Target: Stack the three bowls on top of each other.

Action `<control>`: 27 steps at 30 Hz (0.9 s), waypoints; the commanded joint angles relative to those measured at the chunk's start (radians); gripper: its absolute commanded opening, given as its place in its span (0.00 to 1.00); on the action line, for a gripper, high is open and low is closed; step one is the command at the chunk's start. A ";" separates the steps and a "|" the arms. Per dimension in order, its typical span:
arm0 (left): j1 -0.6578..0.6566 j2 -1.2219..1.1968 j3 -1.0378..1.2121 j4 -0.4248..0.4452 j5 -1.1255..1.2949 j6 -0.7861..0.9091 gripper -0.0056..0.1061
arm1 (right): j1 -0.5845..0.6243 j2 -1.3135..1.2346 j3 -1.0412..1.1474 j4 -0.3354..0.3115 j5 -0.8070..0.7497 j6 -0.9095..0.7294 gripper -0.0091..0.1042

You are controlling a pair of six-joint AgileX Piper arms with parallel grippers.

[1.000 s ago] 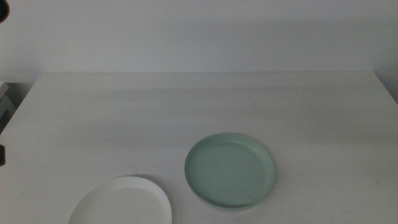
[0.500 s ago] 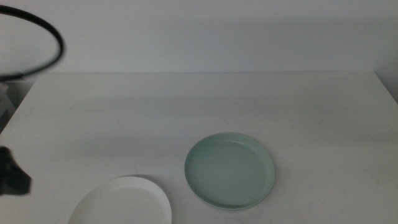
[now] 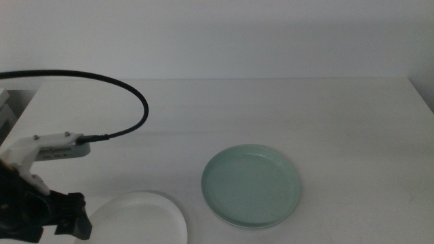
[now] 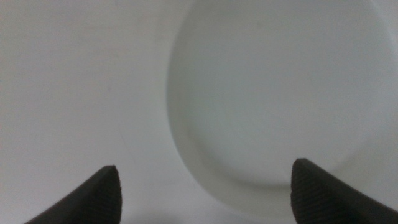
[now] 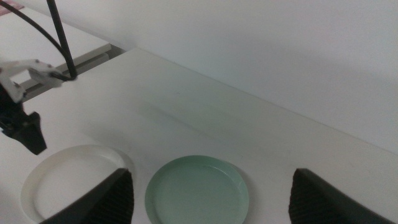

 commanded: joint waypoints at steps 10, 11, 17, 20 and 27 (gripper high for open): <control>-0.008 0.183 -0.011 -0.036 -0.132 0.015 0.85 | 0.000 0.008 -0.025 0.011 -0.073 -0.009 0.65; -0.008 0.198 -0.011 -0.038 -0.133 0.015 0.85 | 0.000 0.008 -0.025 0.011 -0.073 -0.009 0.65; -0.008 0.286 -0.011 -0.057 -0.134 0.042 0.84 | 0.000 0.008 -0.025 0.011 -0.073 -0.009 0.65; -0.008 0.311 -0.011 -0.064 -0.133 0.049 0.78 | 0.000 0.008 -0.025 0.011 -0.073 -0.009 0.65; -0.008 0.319 -0.011 -0.059 -0.132 0.049 0.34 | 0.000 0.008 -0.025 0.011 -0.073 -0.009 0.65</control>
